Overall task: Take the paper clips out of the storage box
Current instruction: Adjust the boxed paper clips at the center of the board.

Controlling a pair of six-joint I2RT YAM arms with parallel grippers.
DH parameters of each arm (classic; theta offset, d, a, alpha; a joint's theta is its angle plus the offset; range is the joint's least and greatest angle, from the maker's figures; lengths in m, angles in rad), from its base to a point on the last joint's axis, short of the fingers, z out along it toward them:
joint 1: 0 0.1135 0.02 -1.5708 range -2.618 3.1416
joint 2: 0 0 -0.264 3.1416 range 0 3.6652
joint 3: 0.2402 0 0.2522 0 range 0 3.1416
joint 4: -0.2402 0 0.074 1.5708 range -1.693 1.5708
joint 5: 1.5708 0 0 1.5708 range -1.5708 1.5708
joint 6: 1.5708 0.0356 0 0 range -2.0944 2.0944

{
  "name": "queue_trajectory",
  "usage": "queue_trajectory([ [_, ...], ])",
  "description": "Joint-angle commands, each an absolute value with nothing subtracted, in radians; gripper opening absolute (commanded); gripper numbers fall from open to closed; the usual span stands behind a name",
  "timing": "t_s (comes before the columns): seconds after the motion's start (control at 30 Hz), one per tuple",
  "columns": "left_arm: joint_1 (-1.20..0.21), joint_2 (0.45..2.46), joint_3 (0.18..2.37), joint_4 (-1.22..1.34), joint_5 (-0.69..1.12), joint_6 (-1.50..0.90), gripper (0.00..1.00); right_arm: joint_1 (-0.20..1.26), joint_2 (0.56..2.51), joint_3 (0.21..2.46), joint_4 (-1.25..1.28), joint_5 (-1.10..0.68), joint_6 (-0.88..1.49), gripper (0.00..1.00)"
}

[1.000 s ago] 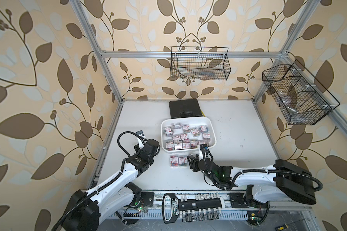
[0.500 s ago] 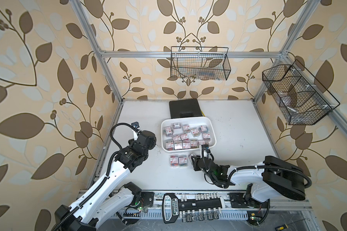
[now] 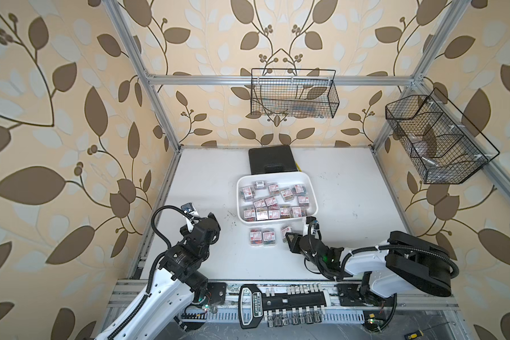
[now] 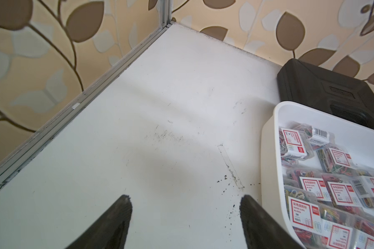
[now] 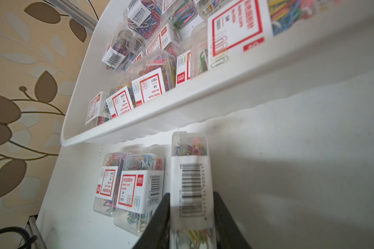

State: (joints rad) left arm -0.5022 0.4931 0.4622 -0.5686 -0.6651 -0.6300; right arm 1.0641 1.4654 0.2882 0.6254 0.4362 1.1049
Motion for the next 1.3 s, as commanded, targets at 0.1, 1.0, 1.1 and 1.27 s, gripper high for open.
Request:
queue_trajectory([
  [0.1,-0.496,0.504,0.447,-0.481,-0.616,-0.604,0.80,1.084,1.511,0.259,0.775,0.405,1.179,0.32],
  [1.0,-0.496,0.512,0.456,-0.515,-0.655,-0.639,0.78,1.163,1.630,0.229,0.840,0.563,1.209,0.66],
  [1.1,-0.496,0.533,0.460,-0.509,-0.657,-0.640,0.78,1.185,1.578,0.235,0.743,0.621,1.209,0.75],
  [1.27,-0.495,0.558,0.466,-0.497,-0.651,-0.633,0.78,1.184,1.521,0.241,0.665,0.644,1.187,0.85],
])
